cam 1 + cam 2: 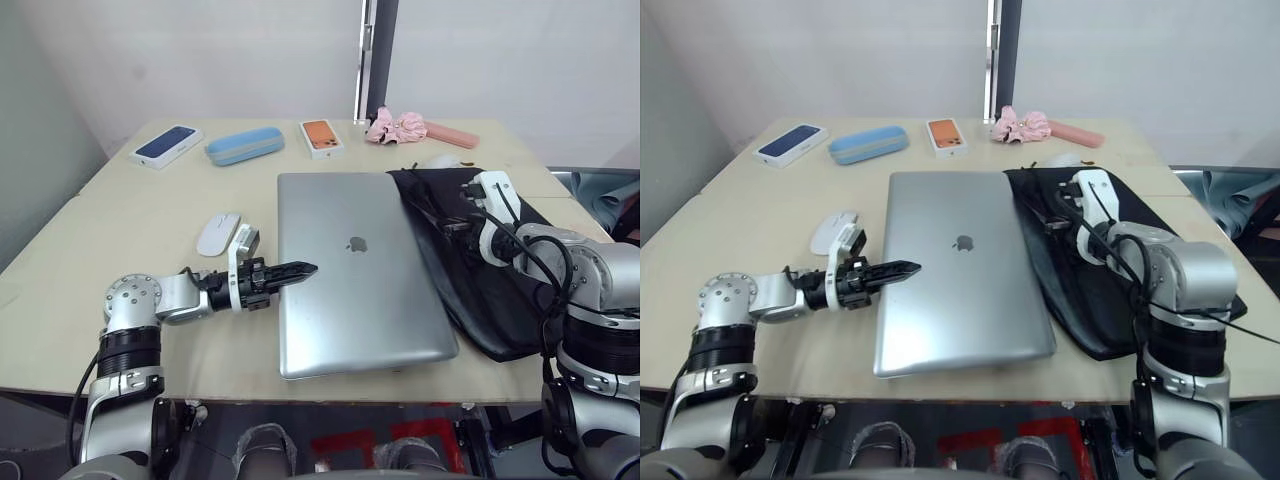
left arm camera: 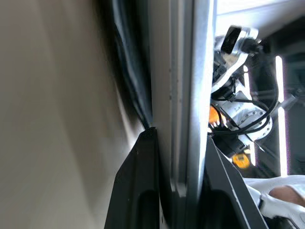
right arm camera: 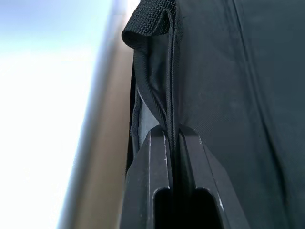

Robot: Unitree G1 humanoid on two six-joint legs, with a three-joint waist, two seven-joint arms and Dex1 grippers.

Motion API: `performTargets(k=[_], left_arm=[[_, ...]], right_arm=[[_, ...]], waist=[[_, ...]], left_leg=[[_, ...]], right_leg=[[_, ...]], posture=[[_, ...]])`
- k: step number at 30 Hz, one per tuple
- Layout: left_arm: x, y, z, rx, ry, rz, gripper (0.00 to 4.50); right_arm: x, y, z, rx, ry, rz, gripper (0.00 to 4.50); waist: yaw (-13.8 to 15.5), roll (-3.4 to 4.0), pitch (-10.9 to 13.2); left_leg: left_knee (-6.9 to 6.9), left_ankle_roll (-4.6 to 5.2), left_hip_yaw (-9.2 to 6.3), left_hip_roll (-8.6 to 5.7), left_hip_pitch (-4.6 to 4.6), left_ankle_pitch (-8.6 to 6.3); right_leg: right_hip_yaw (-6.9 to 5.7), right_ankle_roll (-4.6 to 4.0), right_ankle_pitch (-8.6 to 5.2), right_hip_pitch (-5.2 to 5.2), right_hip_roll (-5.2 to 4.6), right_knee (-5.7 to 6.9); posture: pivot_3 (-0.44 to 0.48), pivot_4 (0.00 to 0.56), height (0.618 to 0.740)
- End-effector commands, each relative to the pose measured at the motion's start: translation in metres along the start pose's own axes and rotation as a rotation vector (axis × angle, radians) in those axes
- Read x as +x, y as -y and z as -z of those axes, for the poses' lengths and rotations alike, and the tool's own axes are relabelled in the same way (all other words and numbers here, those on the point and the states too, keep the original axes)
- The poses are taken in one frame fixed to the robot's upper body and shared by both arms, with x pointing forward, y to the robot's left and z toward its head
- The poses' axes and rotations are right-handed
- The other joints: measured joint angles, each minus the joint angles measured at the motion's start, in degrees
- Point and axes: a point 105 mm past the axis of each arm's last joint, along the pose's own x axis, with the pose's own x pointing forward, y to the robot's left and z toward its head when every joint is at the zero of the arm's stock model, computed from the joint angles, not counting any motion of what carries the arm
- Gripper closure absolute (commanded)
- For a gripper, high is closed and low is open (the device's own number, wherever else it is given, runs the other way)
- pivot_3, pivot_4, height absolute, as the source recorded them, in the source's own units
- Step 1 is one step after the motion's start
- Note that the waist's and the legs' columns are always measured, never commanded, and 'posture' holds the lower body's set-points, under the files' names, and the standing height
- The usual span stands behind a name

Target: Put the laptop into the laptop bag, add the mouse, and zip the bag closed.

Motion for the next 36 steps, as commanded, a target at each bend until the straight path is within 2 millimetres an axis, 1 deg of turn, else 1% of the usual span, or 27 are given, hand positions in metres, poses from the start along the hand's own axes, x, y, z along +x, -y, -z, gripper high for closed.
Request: performTargets(k=[1, 4, 8, 11, 16, 19, 24, 28, 32, 34, 36], left_arm=[[0.009, 0.024, -0.011, -0.003, 0.036, 0.165, 4.2], [0.02, 0.022, -0.007, -0.035, 0.03, 0.176, 4.2], [0.022, 0.014, -0.007, -0.061, 0.048, 0.134, 4.2], [0.02, 0.01, -0.01, -0.068, 0.075, 0.102, 4.2], [0.014, 0.013, -0.011, -0.058, 0.098, 0.095, 4.2], [0.016, 0.017, -0.013, -0.061, 0.112, 0.114, 4.2], [0.029, 0.021, -0.016, -0.083, 0.123, 0.126, 4.2], [0.039, 0.012, -0.015, -0.121, 0.112, 0.079, 4.2], [0.049, 0.008, -0.017, -0.13, 0.101, 0.052, 4.2], [0.056, 0.008, -0.021, -0.136, 0.108, 0.051, 4.2], [0.064, 0.009, -0.025, -0.138, 0.115, 0.053, 4.2]], right_arm=[[-0.009, -0.002, -0.016, -0.02, 0.06, 0.022, 4.48], [-0.009, -0.006, -0.018, -0.027, 0.066, 0.023, 4.48], [-0.009, -0.005, -0.019, -0.018, 0.072, 0.034, 4.48], [-0.01, -0.003, -0.02, -0.018, 0.081, 0.045, 4.48], [-0.011, 0.0, -0.023, -0.026, 0.091, 0.052, 4.48], [-0.011, 0.0, -0.024, -0.033, 0.092, 0.053, 4.48], [-0.009, -0.002, -0.024, -0.036, 0.086, 0.043, 4.48], [-0.007, -0.003, -0.023, -0.038, 0.084, 0.037, 4.48], [-0.006, -0.007, -0.025, -0.033, 0.093, 0.024, 4.48], [-0.004, -0.012, -0.026, -0.031, 0.099, 0.011, 4.48], [-0.002, -0.024, -0.025, -0.024, 0.103, -0.02, 4.48]], waist=[[0.07, 0.01, 0.0], [0.23, 0.01, 0.01], [0.18, 0.02, 0.01], [0.19, 0.02, 0.01], [0.11, 0.02, 0.01], [0.19, 0.02, 0.01], [0.33, 0.02, 0.01], [0.28, 0.02, 0.01], [0.16, 0.02, 0.01], [0.17, 0.02, 0.01], [0.17, 0.02, 0.01]], left_leg=[[-0.02, 0.0, 0.0, 0.0, 0.0, 0.0], [-0.01, -0.01, 0.0, 0.0, 0.0, 0.0], [-0.01, -0.01, -0.01, -0.01, 0.0, 0.0], [-0.01, -0.01, -0.01, -0.01, -0.01, 0.0], [0.0, -0.02, -0.01, -0.01, 0.0, 0.0], [-0.01, -0.02, -0.01, -0.01, -0.01, 0.0], [0.01, -0.02, -0.01, -0.01, -0.01, 0.0], [0.01, -0.02, -0.01, -0.01, -0.01, 0.0], [0.01, -0.02, 0.01, -0.01, -0.01, 0.0], [0.01, -0.01, 0.0, -0.01, 0.0, 0.01], [0.05, -0.01, 0.01, -0.01, -0.01, 0.01]], right_leg=[[-0.01, 0.0, 0.0, 0.0, 0.0, -0.01], [0.0, 0.02, 0.01, 0.0, -0.01, 0.0], [0.0, 0.06, 0.03, 0.0, 0.0, 0.0], [0.0, 0.2, 0.11, 0.0, 0.0, -0.01], [0.0, 0.31, 0.17, 0.0, 0.0, 0.0], [0.0, 0.32, 0.18, 0.0, 0.0, -0.01], [0.01, 0.31, 0.17, 0.0, 0.0, 0.0], [0.0, 0.46, 0.26, 0.0, 0.0, 0.0], [0.02, 0.59, 0.34, 0.0, 0.0, -0.01], [0.01, 0.6, 0.34, 0.0, 0.0, 0.0], [0.03, 0.59, 0.34, 0.0, -0.01, 0.02]], posture=[[0.0, 0.15, 0.74], [0.0, 0.15, 0.74], [0.0, 0.15, 0.74], [0.0, 0.15, 0.74], [0.0, 0.15, 0.74], [0.0, 0.15, 0.74], [0.0, 0.15, 0.74], [0.0, 0.15, 0.74], [0.0, 0.15, 0.74], [0.0, 0.15, 0.74], [0.0, 0.15, 0.74]])
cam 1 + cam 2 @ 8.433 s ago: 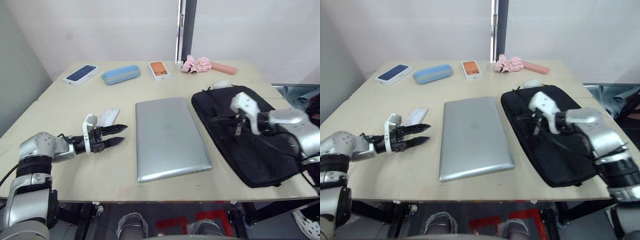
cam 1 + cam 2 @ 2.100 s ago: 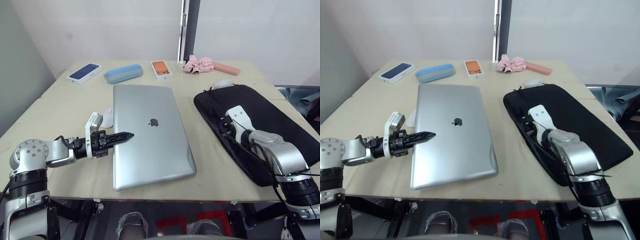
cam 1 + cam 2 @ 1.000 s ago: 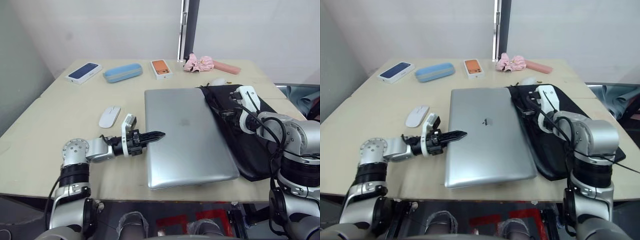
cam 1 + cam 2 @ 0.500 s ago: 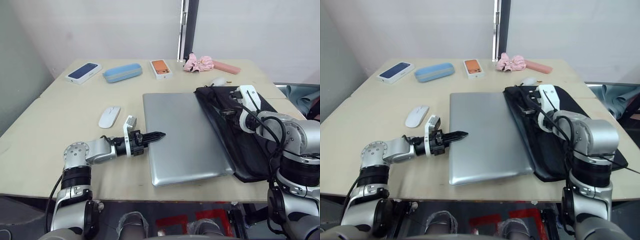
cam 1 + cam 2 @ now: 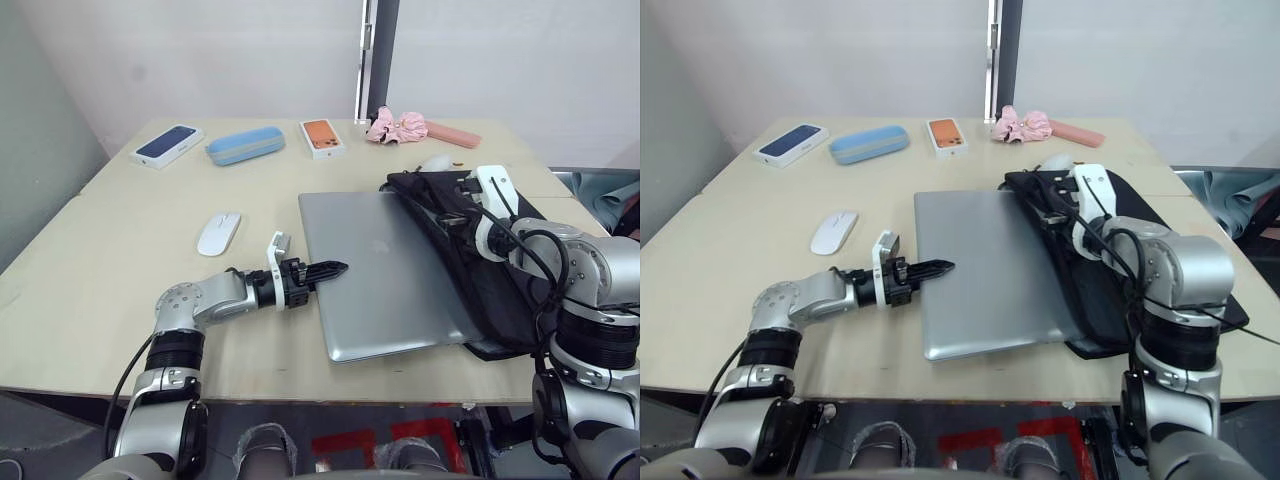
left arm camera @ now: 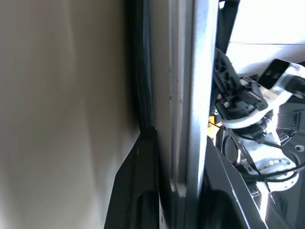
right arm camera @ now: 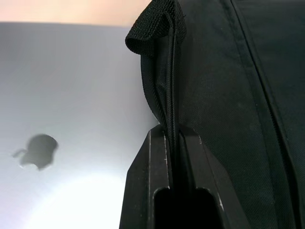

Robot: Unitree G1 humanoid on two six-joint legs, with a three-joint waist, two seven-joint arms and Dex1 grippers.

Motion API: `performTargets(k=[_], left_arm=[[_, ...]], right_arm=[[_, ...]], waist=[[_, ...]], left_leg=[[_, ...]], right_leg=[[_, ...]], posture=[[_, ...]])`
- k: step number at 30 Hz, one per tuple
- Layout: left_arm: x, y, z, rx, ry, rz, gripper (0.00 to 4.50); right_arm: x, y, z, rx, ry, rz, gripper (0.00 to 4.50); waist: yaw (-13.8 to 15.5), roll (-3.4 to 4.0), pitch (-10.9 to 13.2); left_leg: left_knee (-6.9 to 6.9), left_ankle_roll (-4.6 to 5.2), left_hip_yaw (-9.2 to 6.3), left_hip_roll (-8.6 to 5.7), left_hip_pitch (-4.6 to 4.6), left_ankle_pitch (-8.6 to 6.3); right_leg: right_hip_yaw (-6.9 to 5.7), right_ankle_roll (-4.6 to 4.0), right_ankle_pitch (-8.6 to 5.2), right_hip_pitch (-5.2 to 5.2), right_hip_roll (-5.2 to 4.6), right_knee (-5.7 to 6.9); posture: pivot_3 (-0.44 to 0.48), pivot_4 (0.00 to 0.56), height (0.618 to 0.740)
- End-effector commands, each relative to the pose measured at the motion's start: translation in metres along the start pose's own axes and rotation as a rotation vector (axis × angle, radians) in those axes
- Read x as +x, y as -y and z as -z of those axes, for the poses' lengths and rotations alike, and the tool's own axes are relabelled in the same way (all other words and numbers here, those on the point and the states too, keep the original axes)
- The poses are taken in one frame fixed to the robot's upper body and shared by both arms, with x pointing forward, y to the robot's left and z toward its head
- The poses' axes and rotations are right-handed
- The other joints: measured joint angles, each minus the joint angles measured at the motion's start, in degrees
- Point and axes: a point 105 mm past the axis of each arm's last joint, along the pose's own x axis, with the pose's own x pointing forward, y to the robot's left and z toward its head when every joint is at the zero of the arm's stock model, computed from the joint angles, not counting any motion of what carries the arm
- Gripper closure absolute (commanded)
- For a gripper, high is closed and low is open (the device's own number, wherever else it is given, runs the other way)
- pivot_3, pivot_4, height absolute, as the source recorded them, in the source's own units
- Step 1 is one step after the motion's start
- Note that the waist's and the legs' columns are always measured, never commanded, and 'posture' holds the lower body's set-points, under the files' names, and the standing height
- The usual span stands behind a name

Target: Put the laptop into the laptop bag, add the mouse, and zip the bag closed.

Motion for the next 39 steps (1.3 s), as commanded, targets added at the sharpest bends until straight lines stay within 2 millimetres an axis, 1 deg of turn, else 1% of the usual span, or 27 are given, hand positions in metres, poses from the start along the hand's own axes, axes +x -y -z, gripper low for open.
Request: performTargets(k=[1, 4, 7, 10, 15, 16, 19, 24, 28, 32, 36, 39], left_arm=[[0.015, 0.041, -0.012, 0.065, 0.022, 0.153, 4.2], [0.024, 0.044, -0.012, 0.062, 0.016, 0.164, 4.2], [0.031, 0.043, -0.011, 0.068, 0.012, 0.152, 4.2], [0.036, 0.041, -0.009, 0.071, -0.002, 0.147, 4.2], [0.04, 0.038, -0.005, 0.087, -0.02, 0.13, 4.2], [0.041, 0.038, -0.005, 0.093, -0.014, 0.125, 4.2], [0.044, 0.045, -0.014, 0.112, 0.056, 0.161, 4.2], [0.051, 0.044, -0.004, 0.11, 0.028, 0.181, 4.2], [0.057, 0.045, -0.002, 0.108, 0.019, 0.193, 4.2], [0.06, 0.043, -0.001, 0.119, 0.007, 0.184, 4.2], [0.069, 0.042, -0.004, 0.158, 0.022, 0.172, 4.2], [0.077, 0.043, -0.007, 0.185, 0.043, 0.172, 4.2]], right_arm=[[-0.005, -0.023, -0.019, -0.037, 0.093, -0.056, 4.48], [0.0, -0.035, -0.013, -0.003, 0.082, -0.073, 4.48], [0.005, -0.044, -0.011, 0.07, 0.094, -0.089, 4.48], [0.007, -0.056, -0.012, 0.093, 0.111, -0.125, 4.48], [0.009, -0.062, -0.016, 0.127, 0.127, -0.144, 4.48], [0.01, -0.063, -0.018, 0.15, 0.135, -0.149, 4.48], [0.01, -0.066, -0.023, 0.208, 0.161, -0.183, 4.48], [0.011, -0.087, -0.024, 0.255, 0.169, -0.28, 4.48], [0.013, -0.098, -0.022, 0.305, 0.16, -0.331, 4.48], [0.013, -0.1, -0.019, 0.32, 0.144, -0.344, 4.48], [0.014, -0.104, -0.018, 0.385, 0.129, -0.368, 4.48], [0.013, -0.106, -0.022, 0.413, 0.129, -0.381, 4.48]], waist=[[-0.03, 0.0, 0.0], [-0.14, 0.0, 0.0], [-0.24, 0.0, 0.0], [-0.14, 0.01, 0.01], [-0.05, 0.02, 0.01], [-0.06, 0.02, 0.01], [-0.06, 0.02, 0.01], [-0.29, 0.05, 0.02], [-0.24, 0.06, 0.03], [-0.21, 0.07, 0.04], [-0.13, 0.07, 0.04], [-0.03, 0.09, 0.05]], left_leg=[[0.03, 0.0, 0.0, 0.0, 0.0, 0.0], [0.02, 0.0, 0.01, 0.0, 0.0, 0.0], [-0.04, 0.0, 0.01, 0.0, 0.01, 0.0], [-0.06, 0.0, -0.01, 0.0, -0.02, 0.0], [-0.05, 0.0, -0.01, -0.01, -0.01, 0.0], [-0.05, 0.0, -0.01, -0.01, -0.01, 0.0], [-0.05, -0.01, -0.01, -0.01, -0.01, 0.0], [-0.09, -0.01, -0.01, -0.01, 0.0, 0.0], [-0.1, -0.01, -0.01, -0.01, -0.01, 0.0], [-0.09, -0.01, -0.01, -0.02, -0.01, 0.0], [-0.09, -0.01, -0.01, -0.02, -0.01, 0.0], [-0.09, -0.01, -0.01, -0.04, -0.02, 0.0]], right_leg=[[0.01, 0.0, 0.0, 0.0, 0.0, 0.0], [0.02, 0.06, 0.04, 0.0, 0.0, 0.01], [0.0, 0.06, 0.04, 0.0, 0.01, -0.01], [-0.03, 0.06, 0.04, -0.02, 0.0, -0.03], [-0.02, 0.08, 0.05, -0.02, -0.01, -0.01], [-0.02, 0.08, 0.05, -0.02, -0.01, -0.02], [-0.02, 0.08, 0.05, -0.02, -0.01, -0.01], [-0.03, 0.08, 0.05, -0.02, -0.01, -0.01], [-0.03, 0.08, 0.05, -0.02, -0.01, -0.04], [-0.03, 0.1, 0.05, -0.02, -0.01, -0.03], [-0.03, 0.12, 0.06, -0.02, -0.01, -0.03], [-0.03, 0.14, 0.07, -0.03, -0.04, -0.04]], posture=[[0.0, 0.15, 0.74], [0.0, 0.15, 0.74], [0.0, 0.15, 0.74], [0.0, 0.15, 0.74], [0.0, 0.15, 0.74], [0.0, 0.15, 0.74], [0.0, 0.15, 0.74], [0.0, 0.15, 0.74], [0.0, 0.15, 0.74], [0.0, 0.15, 0.74], [0.0, 0.15, 0.74], [0.0, 0.15, 0.74]])
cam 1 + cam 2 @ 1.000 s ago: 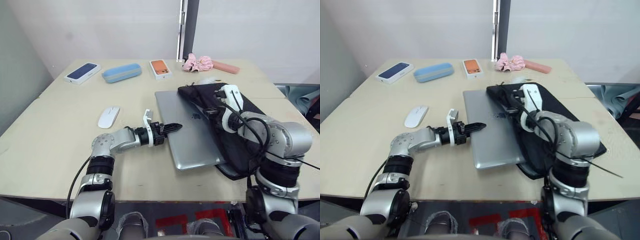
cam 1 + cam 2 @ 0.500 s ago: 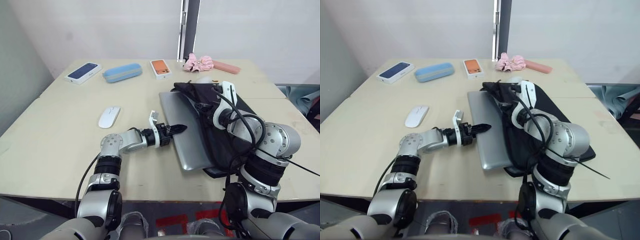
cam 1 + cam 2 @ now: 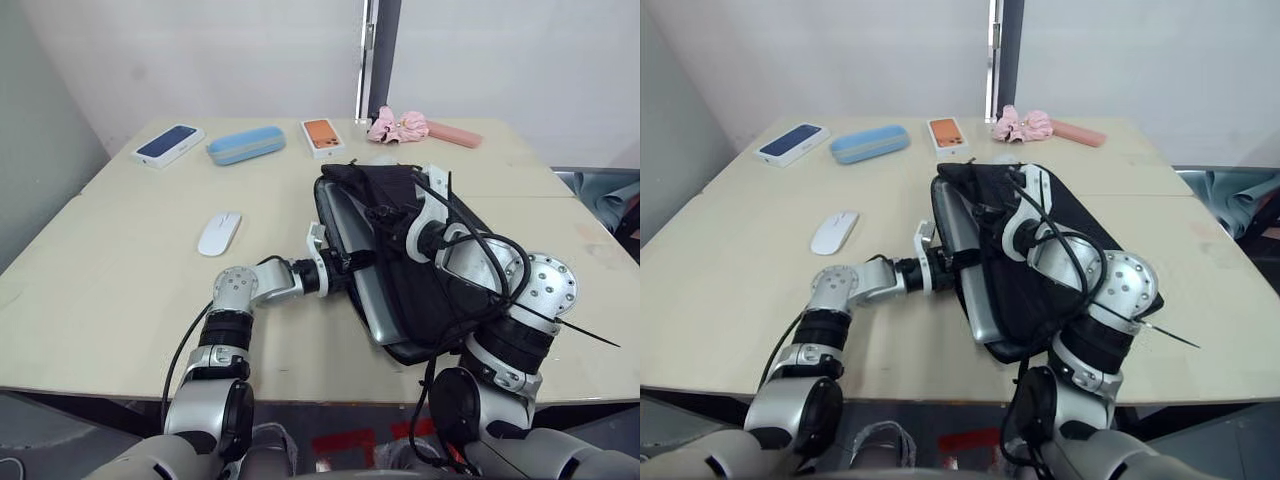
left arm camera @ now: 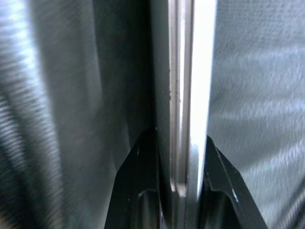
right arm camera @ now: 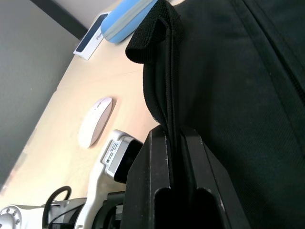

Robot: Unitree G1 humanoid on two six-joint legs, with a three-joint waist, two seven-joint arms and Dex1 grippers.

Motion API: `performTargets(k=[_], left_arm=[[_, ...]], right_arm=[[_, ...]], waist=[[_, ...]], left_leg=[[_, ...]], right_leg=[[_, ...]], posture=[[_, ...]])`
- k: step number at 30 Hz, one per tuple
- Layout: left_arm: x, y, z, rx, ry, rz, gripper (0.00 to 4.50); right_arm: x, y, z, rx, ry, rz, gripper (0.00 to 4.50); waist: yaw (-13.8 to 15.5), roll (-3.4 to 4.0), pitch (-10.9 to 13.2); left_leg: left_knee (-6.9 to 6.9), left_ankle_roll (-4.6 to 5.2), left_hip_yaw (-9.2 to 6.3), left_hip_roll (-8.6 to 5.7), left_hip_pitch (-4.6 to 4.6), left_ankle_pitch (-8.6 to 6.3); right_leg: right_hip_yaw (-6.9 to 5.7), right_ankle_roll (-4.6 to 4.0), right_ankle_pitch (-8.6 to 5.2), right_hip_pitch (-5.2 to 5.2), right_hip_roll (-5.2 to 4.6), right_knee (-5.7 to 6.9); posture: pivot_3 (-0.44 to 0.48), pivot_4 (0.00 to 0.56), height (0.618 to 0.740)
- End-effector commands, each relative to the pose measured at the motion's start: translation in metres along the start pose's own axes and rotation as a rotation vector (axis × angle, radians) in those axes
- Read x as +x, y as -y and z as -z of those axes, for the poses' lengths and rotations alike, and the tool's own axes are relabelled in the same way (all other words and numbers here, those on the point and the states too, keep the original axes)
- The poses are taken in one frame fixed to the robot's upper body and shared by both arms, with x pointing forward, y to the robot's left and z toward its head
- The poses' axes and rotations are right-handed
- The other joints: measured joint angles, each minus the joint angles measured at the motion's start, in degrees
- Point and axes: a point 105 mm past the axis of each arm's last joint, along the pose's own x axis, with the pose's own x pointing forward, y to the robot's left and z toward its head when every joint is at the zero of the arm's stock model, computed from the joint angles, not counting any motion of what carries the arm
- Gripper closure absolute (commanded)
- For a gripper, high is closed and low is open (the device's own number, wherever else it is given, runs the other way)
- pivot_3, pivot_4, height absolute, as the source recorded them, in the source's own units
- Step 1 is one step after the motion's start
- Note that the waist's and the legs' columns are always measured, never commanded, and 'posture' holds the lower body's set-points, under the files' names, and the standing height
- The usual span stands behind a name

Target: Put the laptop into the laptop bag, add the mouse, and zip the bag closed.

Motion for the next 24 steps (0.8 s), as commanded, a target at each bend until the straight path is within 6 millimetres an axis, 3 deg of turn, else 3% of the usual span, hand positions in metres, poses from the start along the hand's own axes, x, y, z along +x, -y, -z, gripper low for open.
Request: performTargets(k=[1, 9, 17, 19, 24], left_arm=[[0.016, 0.039, -0.011, 0.09, 0.031, 0.157, 4.2], [0.032, 0.04, -0.012, 0.1, 0.046, 0.146, 4.2], [0.03, 0.029, -0.009, 0.163, 0.009, 0.078, 4.2], [0.026, 0.029, -0.011, 0.146, 0.015, 0.088, 3.17], [0.015, 0.035, -0.022, 0.177, 0.049, 0.103, 1.48]], right_arm=[[-0.002, -0.02, -0.01, -0.004, 0.028, -0.079, 4.48], [-0.005, -0.017, -0.014, 0.014, 0.018, -0.061, 4.48], [-0.009, -0.013, -0.016, 0.023, 0.014, -0.04, 4.48], [-0.01, -0.011, -0.016, 0.026, 0.009, -0.034, 4.5], [-0.014, -0.009, -0.017, 0.024, -0.011, -0.018, 4.5]], waist=[[0.03, 0.0, 0.0], [0.01, 0.0, 0.0], [0.17, 0.0, 0.0], [0.19, 0.0, 0.0], [0.23, 0.0, 0.0]], left_leg=[[0.0, 0.0, 0.0, 0.0, 0.0, 0.0], [-0.05, 0.0, 0.01, -0.01, -0.01, 0.0], [-0.07, 0.0, 0.01, -0.01, -0.04, 0.0], [-0.07, 0.0, 0.0, -0.01, -0.04, 0.0], [-0.06, 0.0, 0.01, -0.01, -0.04, 0.0]], right_leg=[[0.0, 0.01, 0.0, 0.0, 0.0, 0.0], [0.0, 0.02, 0.01, -0.01, 0.0, -0.05], [-0.02, 0.04, 0.01, -0.01, 0.0, -0.12], [-0.02, 0.04, 0.01, -0.01, 0.0, -0.12], [-0.01, 0.06, 0.02, 0.0, -0.01, -0.11]], posture=[[0.0, 0.15, 0.74], [0.0, 0.15, 0.74], [0.0, 0.15, 0.74], [0.0, 0.15, 0.74], [0.0, 0.15, 0.74]])
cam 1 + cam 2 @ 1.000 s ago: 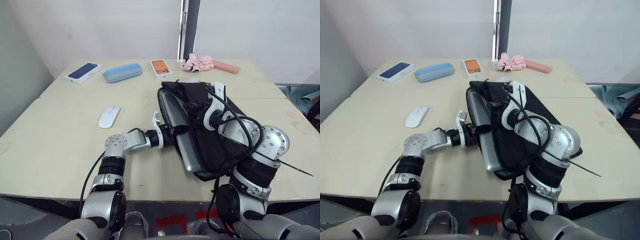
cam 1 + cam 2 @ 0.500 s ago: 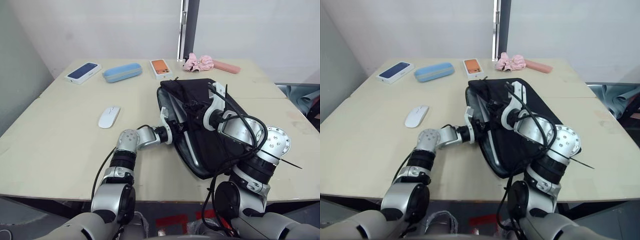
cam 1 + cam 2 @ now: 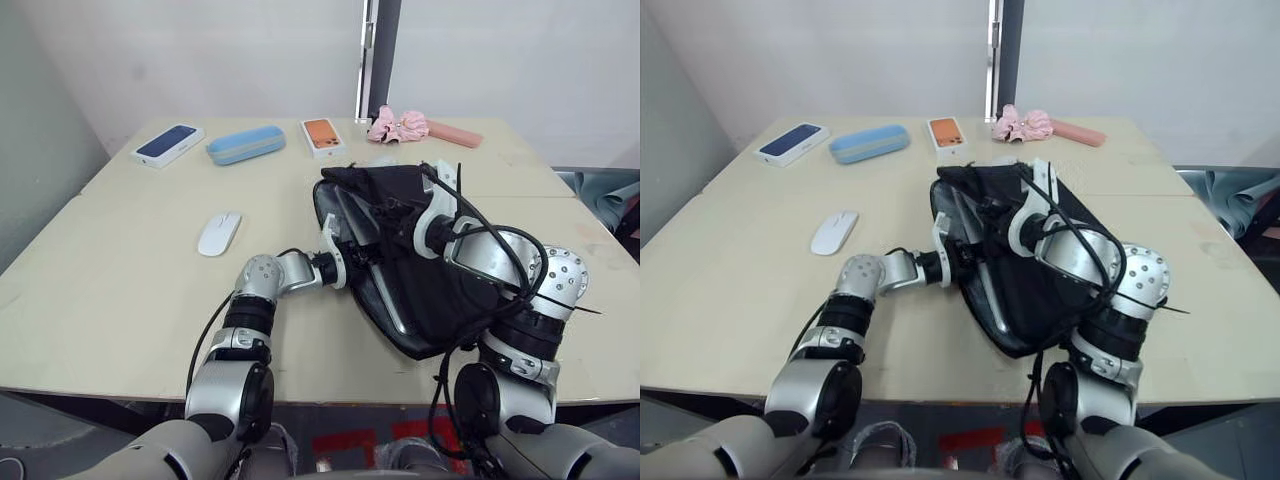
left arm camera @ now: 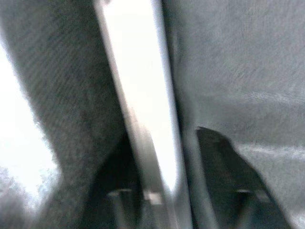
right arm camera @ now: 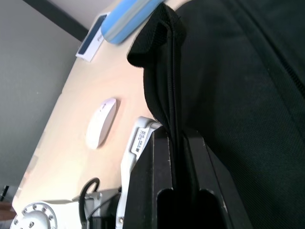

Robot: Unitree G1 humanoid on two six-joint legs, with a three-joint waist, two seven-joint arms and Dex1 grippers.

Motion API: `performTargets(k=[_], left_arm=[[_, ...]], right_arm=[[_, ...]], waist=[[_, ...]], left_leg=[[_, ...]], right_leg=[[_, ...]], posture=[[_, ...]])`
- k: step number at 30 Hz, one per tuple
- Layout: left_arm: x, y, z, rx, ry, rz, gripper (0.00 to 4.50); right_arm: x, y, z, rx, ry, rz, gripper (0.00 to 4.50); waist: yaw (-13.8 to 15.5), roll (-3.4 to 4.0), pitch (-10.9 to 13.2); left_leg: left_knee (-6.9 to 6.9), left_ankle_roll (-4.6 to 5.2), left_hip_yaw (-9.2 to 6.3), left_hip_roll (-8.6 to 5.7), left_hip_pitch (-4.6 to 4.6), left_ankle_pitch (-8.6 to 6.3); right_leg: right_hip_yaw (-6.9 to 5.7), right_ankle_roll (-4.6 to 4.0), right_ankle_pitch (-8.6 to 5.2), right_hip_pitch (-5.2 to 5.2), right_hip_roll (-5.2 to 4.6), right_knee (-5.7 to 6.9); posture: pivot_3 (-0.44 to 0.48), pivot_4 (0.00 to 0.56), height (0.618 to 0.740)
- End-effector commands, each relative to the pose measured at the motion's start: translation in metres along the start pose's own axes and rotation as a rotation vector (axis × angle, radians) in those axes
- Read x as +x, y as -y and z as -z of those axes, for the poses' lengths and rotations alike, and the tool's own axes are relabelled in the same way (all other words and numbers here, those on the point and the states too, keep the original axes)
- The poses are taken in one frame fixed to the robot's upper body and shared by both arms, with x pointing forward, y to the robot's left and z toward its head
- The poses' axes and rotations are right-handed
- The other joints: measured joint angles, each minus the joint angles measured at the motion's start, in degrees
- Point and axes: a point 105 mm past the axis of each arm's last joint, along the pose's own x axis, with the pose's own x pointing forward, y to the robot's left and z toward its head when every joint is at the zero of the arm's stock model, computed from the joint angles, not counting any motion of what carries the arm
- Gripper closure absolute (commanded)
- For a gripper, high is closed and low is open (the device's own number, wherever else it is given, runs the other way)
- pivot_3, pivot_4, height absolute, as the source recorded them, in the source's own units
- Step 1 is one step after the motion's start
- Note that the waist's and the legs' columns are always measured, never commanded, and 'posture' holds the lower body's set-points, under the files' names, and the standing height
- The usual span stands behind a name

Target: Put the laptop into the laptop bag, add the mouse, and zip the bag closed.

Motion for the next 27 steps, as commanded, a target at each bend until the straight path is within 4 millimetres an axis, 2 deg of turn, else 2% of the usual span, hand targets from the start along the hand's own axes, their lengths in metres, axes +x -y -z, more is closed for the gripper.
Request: performTargets(k=[1, 4, 8, 10, 14, 21, 27], left_arm=[[-0.008, 0.038, -0.022, 0.091, 0.055, 0.131, 1.48], [-0.013, 0.047, -0.02, 0.079, 0.037, 0.177, 1.48], [-0.014, 0.048, -0.019, 0.076, 0.032, 0.182, 1.48], [-0.024, 0.05, -0.02, 0.093, 0.03, 0.183, 1.48], [-0.046, 0.036, -0.029, 0.162, 0.044, 0.063, 1.48], [-0.08, 0.034, -0.037, 0.327, 0.018, -0.046, 1.48], [-0.121, 0.045, -0.085, 0.34, 0.215, -0.093, 1.48]], right_arm=[[-0.006, -0.012, -0.008, 0.005, 0.025, -0.047, 4.5], [-0.007, -0.013, -0.007, 0.016, 0.012, -0.047, 4.5], [-0.009, -0.014, -0.006, 0.025, -0.001, -0.044, 4.5], [-0.01, -0.014, -0.006, 0.031, -0.003, -0.042, 4.5], [-0.012, -0.011, -0.01, 0.033, -0.002, -0.032, 4.5], [-0.014, -0.008, -0.014, 0.028, -0.002, -0.023, 4.5], [-0.014, -0.004, -0.015, 0.025, -0.002, -0.014, 4.5]], waist=[[0.0, 0.0, 0.0], [-0.05, 0.0, 0.0], [-0.02, 0.0, 0.0], [-0.02, 0.0, 0.0], [-0.31, 0.0, 0.0], [0.06, 0.0, 0.0], [-0.05, 0.0, 0.0]], left_leg=[[0.0, 0.0, 0.0, 0.0, 0.0, 0.0], [0.0, 0.0, 0.0, 0.0, -0.01, 0.0], [0.01, 0.01, -0.01, -0.01, -0.05, 0.0], [0.02, 0.01, -0.02, -0.01, -0.08, -0.01], [0.03, 0.01, -0.08, 0.0, -0.2, 0.0], [0.18, 0.01, -0.41, 0.0, -0.52, 0.0], [0.27, 0.01, -0.53, 0.0, -0.62, 0.0]], right_leg=[[-0.01, 0.0, 0.0, 0.0, 0.0, 0.0], [0.0, 0.0, 0.0, 0.0, 0.0, -0.01], [-0.02, 0.02, 0.0, 0.0, 0.0, -0.03], [-0.02, 0.03, 0.01, 0.0, 0.0, -0.05], [-0.08, 0.03, 0.01, -0.06, 0.01, -0.07], [-0.39, 0.03, 0.01, -0.1, 0.0, -0.11], [-0.49, 0.03, 0.01, -0.1, -0.02, -0.09]], posture=[[0.0, 0.15, 0.74], [0.0, 0.15, 0.74], [0.0, 0.15, 0.74], [0.0, 0.15, 0.74], [0.0, 0.15, 0.74], [0.0, 0.15, 0.74], [0.0, 0.15, 0.74]])
